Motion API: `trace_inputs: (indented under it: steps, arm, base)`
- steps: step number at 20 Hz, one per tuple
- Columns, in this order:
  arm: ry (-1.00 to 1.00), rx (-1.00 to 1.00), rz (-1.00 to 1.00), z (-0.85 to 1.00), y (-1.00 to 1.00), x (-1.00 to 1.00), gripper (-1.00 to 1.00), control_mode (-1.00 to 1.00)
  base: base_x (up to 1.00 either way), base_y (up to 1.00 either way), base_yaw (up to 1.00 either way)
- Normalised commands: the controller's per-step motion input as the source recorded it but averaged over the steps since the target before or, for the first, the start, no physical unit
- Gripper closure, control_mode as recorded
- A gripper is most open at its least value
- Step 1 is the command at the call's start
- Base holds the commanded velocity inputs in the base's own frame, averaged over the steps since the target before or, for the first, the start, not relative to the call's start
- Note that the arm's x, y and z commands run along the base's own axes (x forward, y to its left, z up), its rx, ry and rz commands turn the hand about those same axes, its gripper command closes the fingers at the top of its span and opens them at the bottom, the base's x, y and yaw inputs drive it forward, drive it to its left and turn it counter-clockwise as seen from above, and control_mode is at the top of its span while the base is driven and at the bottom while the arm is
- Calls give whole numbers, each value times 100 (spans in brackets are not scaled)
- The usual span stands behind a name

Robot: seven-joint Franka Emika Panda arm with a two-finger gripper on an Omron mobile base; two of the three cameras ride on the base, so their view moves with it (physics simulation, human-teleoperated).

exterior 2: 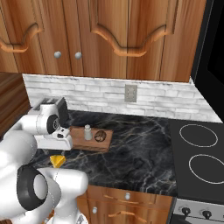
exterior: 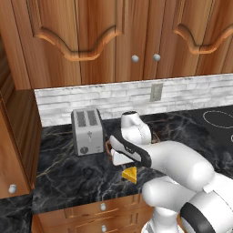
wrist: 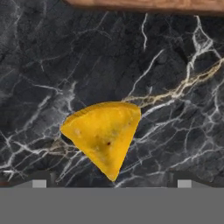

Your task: Retrieve the reheated potato from the microwave, then place the potato, cheese, and condiment on the cutting board.

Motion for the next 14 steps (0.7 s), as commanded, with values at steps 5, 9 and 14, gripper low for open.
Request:
trace_inputs:
  steps: [5,9,14]
  arm:
    - [-2,0,0,-20,5,0,-100,-100]
    - [-5,0,0,-17,-3,-10,-100,-100]
    - [-7,0,0,-18,0,-18,-100,-100]
  base:
    - [0,0,0]
    - [0,0,0]
    - [0,0,0]
